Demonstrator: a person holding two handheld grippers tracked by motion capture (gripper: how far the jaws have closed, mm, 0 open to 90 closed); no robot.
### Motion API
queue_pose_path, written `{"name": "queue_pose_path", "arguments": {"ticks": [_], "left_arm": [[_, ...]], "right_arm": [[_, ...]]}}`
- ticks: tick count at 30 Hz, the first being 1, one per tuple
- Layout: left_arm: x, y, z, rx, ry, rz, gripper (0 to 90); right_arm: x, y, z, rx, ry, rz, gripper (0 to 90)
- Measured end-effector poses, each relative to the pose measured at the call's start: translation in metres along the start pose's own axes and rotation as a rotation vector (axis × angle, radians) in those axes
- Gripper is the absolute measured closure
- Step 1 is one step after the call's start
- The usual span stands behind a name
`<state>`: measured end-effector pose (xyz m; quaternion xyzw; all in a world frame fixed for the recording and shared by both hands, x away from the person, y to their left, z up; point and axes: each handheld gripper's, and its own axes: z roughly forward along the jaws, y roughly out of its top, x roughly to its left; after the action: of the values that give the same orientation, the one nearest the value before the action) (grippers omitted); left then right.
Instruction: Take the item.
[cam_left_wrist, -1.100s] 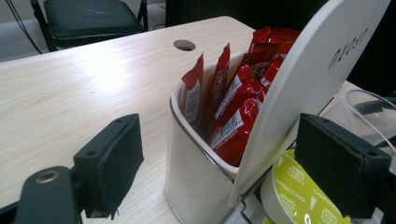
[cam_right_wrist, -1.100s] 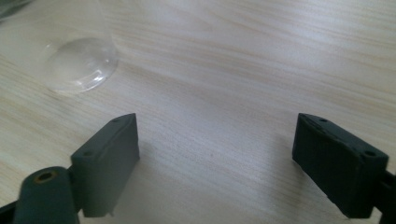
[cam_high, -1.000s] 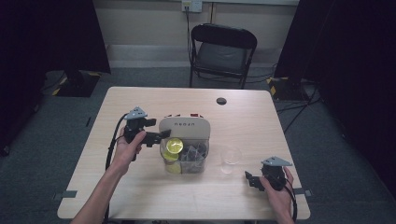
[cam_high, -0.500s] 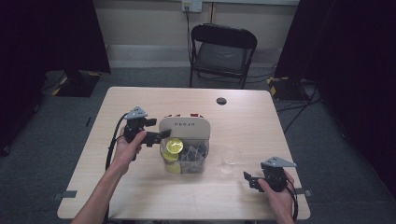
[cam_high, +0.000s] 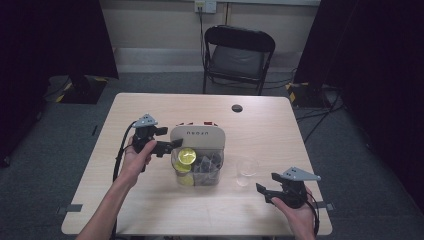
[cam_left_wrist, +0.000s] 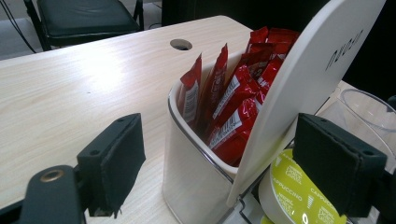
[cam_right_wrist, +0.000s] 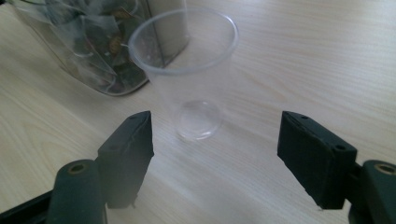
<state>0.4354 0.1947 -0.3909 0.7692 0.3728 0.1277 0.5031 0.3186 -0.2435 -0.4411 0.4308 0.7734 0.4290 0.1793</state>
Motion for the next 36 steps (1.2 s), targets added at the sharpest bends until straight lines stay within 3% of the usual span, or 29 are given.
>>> {"name": "queue_pose_path", "arguments": {"ticks": [3, 5, 14, 28, 36], "left_arm": [[0.0, 0.0, 0.0, 0.001, -0.001, 0.002, 16.4], [0.0, 0.0, 0.0, -0.004, -0.007, -0.001, 16.4], [0.0, 0.0, 0.001, 0.002, -0.004, 0.004, 16.5], [0.0, 0.0, 0.001, 0.005, -0.005, 0.004, 16.6], [0.001, -0.001, 0.002, 0.014, -0.011, 0.004, 16.3]], "right_arm": [[0.004, 0.006, -0.004, -0.022, 0.024, -0.007, 28.5], [0.007, 0.01, -0.006, -0.032, 0.05, -0.022, 34.7], [0.021, 0.033, -0.005, -0.073, 0.107, -0.08, 35.9], [0.045, 0.066, 0.023, -0.079, 0.212, -0.147, 43.6], [0.054, 0.087, 0.044, -0.092, 0.292, -0.139, 52.3]]}}
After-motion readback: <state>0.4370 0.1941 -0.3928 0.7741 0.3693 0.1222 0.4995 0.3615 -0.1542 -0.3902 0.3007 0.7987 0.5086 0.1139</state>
